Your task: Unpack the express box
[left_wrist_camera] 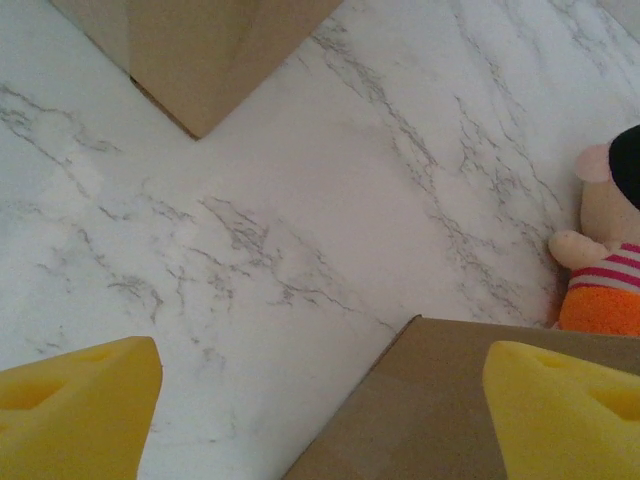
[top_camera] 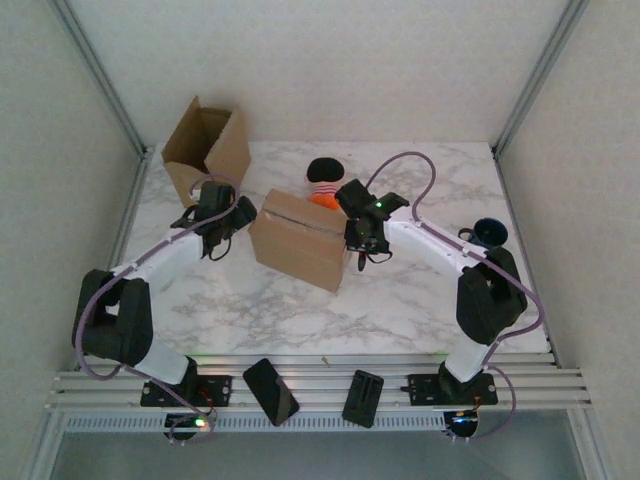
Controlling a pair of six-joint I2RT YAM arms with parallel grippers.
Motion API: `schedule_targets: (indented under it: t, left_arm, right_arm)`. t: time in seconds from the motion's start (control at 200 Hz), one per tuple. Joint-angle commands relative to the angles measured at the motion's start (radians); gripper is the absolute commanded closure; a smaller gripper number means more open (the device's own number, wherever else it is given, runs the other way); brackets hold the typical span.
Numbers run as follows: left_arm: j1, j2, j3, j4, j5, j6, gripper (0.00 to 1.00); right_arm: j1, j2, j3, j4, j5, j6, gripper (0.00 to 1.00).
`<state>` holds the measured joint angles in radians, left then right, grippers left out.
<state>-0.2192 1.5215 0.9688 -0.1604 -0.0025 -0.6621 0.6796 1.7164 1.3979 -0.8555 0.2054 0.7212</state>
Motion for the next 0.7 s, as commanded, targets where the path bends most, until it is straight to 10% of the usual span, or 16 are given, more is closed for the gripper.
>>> schedule_targets:
  t: [0.0, 0.23, 0.696]
  left_arm:
    - [-0.045, 0.022, 0.037, -0.028, -0.036, 0.012, 0.13]
    - [0.003, -0.100, 0.116, -0.057, -0.341, -0.036, 0.04]
    - [-0.162, -0.272, -0.029, 0.007, -0.199, -0.143, 0.00]
  right_arm:
    - [0.013, -0.044, -0.018, 0.092, -0.059, -0.004, 1.00]
    - [-0.043, -0.147, -0.104, 0.076, 0.005, -0.006, 1.00]
    - [-0.132, -0.317, -0.243, 0.104, -0.046, -0.062, 1.00]
